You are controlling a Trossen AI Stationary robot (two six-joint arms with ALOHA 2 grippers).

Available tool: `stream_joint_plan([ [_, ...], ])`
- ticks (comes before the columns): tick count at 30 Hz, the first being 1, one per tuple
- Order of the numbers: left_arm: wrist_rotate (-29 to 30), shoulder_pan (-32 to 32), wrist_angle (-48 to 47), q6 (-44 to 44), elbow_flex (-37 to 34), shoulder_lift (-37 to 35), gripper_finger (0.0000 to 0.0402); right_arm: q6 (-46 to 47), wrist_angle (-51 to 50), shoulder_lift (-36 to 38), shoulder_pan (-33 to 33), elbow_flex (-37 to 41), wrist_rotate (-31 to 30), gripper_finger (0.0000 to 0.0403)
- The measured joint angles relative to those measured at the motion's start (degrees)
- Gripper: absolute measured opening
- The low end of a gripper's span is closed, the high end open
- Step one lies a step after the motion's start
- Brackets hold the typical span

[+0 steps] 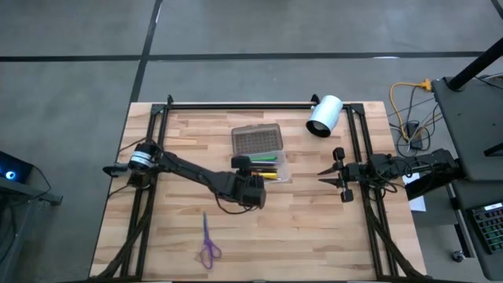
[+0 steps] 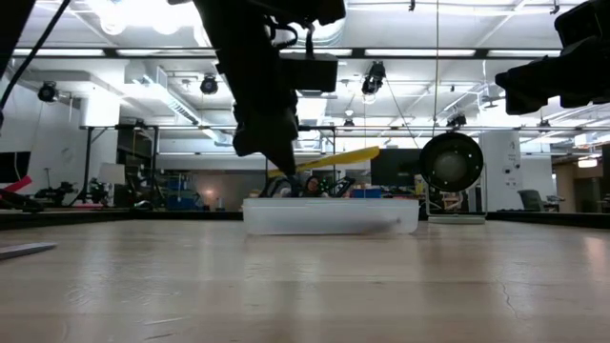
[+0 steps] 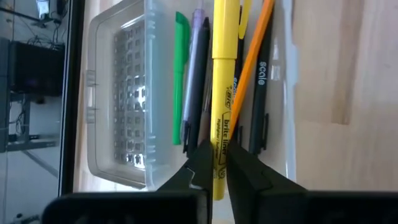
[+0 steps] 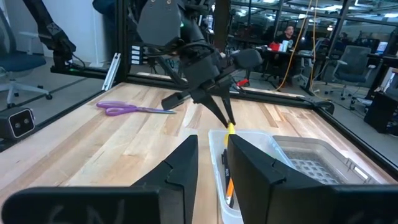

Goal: Pick & place school supplies into a supply box
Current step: Put the yellow marker into the transparent supply box, then put the purple scissors into the transparent supply box

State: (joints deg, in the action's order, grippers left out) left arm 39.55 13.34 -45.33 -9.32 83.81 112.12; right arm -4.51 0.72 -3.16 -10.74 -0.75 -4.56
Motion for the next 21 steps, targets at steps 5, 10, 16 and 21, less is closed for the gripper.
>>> stream_joint_plan([
  [5,0.0,-1.11,0.25,-0.27,0.0,0.0,0.0015,0.0,-0.01,0.0,0.0,0.02,0.0,0.0072],
  [10,-0.03,-1.84,0.22,-0.29,-0.14,0.0,0.0017,-0.01,0.0,0.0,0.0,0.02,0.0,0.0068],
  [16,-0.03,-1.92,0.2,0.91,-0.2,0.0,0.0043,0.0,0.0,0.0,0.0,0.01,-0.01,0.0075],
  [21,-0.06,-1.92,0.2,1.13,-0.2,0.0,0.0088,0.0,0.0,0.0,0.0,0.0,-0.01,0.0081],
])
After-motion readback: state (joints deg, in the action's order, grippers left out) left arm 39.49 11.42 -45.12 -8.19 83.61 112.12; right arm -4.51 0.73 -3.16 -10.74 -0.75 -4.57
